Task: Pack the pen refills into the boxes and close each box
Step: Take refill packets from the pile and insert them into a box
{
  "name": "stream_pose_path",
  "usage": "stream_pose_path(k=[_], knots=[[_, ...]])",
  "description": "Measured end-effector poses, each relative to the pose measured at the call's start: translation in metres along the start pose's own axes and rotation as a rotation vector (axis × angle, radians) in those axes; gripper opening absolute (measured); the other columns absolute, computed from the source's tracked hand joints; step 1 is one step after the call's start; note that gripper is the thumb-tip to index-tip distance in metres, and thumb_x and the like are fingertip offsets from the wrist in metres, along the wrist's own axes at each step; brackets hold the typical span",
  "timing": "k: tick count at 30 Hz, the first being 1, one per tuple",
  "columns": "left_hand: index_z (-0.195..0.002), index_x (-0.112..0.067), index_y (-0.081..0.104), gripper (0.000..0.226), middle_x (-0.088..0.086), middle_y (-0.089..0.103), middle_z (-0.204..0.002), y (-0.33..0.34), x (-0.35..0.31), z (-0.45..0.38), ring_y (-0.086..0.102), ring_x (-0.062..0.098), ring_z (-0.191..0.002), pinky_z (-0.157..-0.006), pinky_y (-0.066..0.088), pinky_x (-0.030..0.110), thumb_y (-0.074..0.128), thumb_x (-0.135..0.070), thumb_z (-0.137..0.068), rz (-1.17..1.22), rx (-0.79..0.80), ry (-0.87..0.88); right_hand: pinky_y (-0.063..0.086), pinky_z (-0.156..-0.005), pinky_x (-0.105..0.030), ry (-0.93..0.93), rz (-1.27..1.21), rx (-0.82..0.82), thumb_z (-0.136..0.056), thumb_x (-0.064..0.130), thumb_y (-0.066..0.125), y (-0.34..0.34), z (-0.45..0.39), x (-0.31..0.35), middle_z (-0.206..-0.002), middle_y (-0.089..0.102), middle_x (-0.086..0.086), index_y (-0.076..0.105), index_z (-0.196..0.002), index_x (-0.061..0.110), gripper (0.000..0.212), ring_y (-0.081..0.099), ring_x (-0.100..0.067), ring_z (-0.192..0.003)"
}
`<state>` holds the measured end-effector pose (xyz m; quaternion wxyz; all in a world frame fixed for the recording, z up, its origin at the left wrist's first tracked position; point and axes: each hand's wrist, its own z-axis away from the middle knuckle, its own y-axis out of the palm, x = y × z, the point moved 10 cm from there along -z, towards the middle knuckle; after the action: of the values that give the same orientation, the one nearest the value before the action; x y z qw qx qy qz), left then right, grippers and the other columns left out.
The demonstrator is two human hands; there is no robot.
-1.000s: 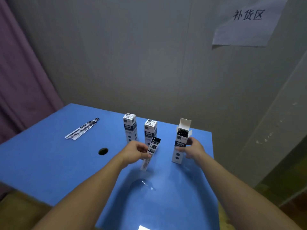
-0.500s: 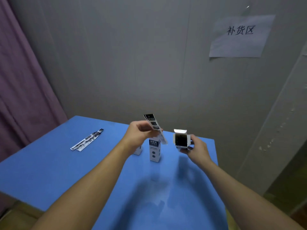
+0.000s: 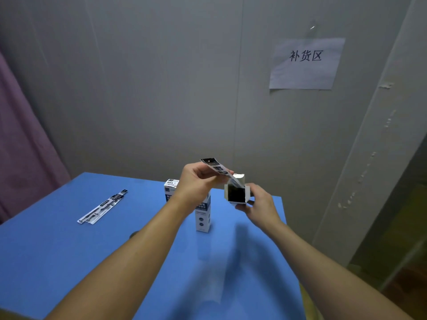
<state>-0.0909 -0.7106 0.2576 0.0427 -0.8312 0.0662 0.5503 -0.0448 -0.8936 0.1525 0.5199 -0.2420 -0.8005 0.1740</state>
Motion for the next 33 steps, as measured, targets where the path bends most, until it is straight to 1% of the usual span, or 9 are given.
stream_pose_path(k=[9, 12, 15, 18, 21, 23, 25, 30, 33], knots=[[-0.089, -0.001, 0.074, 0.014, 0.014, 0.077, -0.094, -0.003, -0.013, 0.0, 0.074, 0.023, -0.09, -0.082, 0.056, 0.026, 0.074, 0.009, -0.079, 0.096, -0.051, 0.037, 0.058, -0.086, -0.038, 0.022, -0.036, 0.014, -0.073, 0.001, 0.083, 0.004, 0.006, -0.001, -0.108, 0.063, 0.002, 0.065, -0.112, 0.019, 0.046, 0.061, -0.018, -0.1], [-0.09, -0.003, 0.075, 0.014, 0.012, 0.077, -0.094, -0.004, -0.007, 0.0, 0.074, 0.025, -0.093, -0.082, 0.057, 0.029, 0.074, 0.007, -0.08, 0.053, -0.029, 0.015, 0.058, -0.085, -0.037, 0.018, -0.036, 0.015, -0.074, 0.002, 0.083, 0.005, 0.007, 0.001, -0.106, 0.063, 0.002, 0.065, -0.111, 0.019, 0.044, 0.061, -0.017, -0.098], [-0.089, -0.01, 0.077, 0.021, 0.01, 0.078, -0.093, -0.002, 0.001, 0.001, 0.074, 0.027, -0.094, -0.088, 0.058, 0.04, 0.072, 0.009, -0.081, -0.013, 0.011, 0.018, 0.057, -0.084, -0.035, 0.007, -0.024, 0.019, -0.074, 0.004, 0.084, 0.007, 0.008, 0.004, -0.105, 0.063, 0.002, 0.065, -0.109, 0.02, 0.043, 0.061, -0.016, -0.097], [-0.087, -0.011, 0.077, 0.023, 0.009, 0.078, -0.092, -0.002, 0.011, 0.002, 0.074, 0.026, -0.093, -0.091, 0.058, 0.042, 0.073, 0.011, -0.081, -0.073, 0.007, 0.007, 0.057, -0.084, -0.032, 0.007, -0.028, 0.02, -0.074, 0.004, 0.084, 0.007, 0.008, 0.005, -0.105, 0.063, 0.003, 0.065, -0.11, 0.02, 0.043, 0.061, -0.014, -0.097], [-0.086, -0.023, 0.079, 0.02, 0.001, 0.072, -0.1, -0.001, 0.02, 0.002, 0.07, 0.021, -0.098, -0.095, 0.055, 0.039, 0.08, -0.004, -0.08, -0.292, 0.042, 0.03, 0.057, -0.084, -0.03, -0.003, -0.024, 0.023, -0.075, 0.005, 0.083, 0.006, 0.008, 0.009, -0.106, 0.063, 0.004, 0.065, -0.11, 0.02, 0.043, 0.062, -0.014, -0.099], [-0.087, -0.033, 0.079, 0.02, -0.011, 0.065, -0.105, 0.004, 0.026, 0.003, 0.059, 0.01, -0.108, -0.098, 0.047, 0.028, 0.081, -0.014, -0.081, -0.48, 0.081, 0.061, 0.057, -0.083, -0.031, -0.005, -0.025, 0.017, -0.075, 0.006, 0.083, 0.006, 0.007, 0.011, -0.105, 0.063, 0.004, 0.065, -0.11, 0.02, 0.043, 0.062, -0.014, -0.097], [-0.089, -0.032, 0.079, 0.016, -0.017, 0.062, -0.104, 0.013, 0.025, 0.004, 0.044, 0.008, -0.114, -0.099, 0.037, 0.021, 0.08, -0.017, -0.083, -0.623, 0.103, 0.147, 0.057, -0.083, -0.033, 0.0, -0.02, 0.019, -0.074, 0.007, 0.084, 0.008, 0.007, 0.012, -0.103, 0.062, 0.005, 0.065, -0.111, 0.021, 0.044, 0.061, -0.013, -0.095], [-0.102, -0.022, 0.077, 0.015, -0.008, 0.051, -0.104, 0.023, 0.026, 0.006, 0.039, 0.017, -0.11, -0.1, 0.041, 0.036, 0.073, -0.026, -0.088, -0.865, 0.064, 0.251, 0.057, -0.083, -0.038, 0.008, -0.008, 0.045, -0.074, 0.01, 0.084, 0.013, 0.009, 0.008, -0.103, 0.062, 0.005, 0.064, -0.112, 0.023, 0.044, 0.061, -0.012, -0.094], [-0.107, -0.021, 0.073, 0.022, -0.007, 0.051, -0.102, 0.024, 0.02, 0.007, 0.04, 0.018, -0.106, -0.095, 0.044, 0.033, 0.074, -0.022, -0.085, -0.878, 0.05, 0.294, 0.058, -0.081, -0.039, 0.019, -0.023, 0.039, -0.075, 0.008, 0.083, 0.011, 0.011, 0.006, -0.104, 0.063, 0.004, 0.064, -0.113, 0.024, 0.046, 0.061, -0.014, -0.095]])
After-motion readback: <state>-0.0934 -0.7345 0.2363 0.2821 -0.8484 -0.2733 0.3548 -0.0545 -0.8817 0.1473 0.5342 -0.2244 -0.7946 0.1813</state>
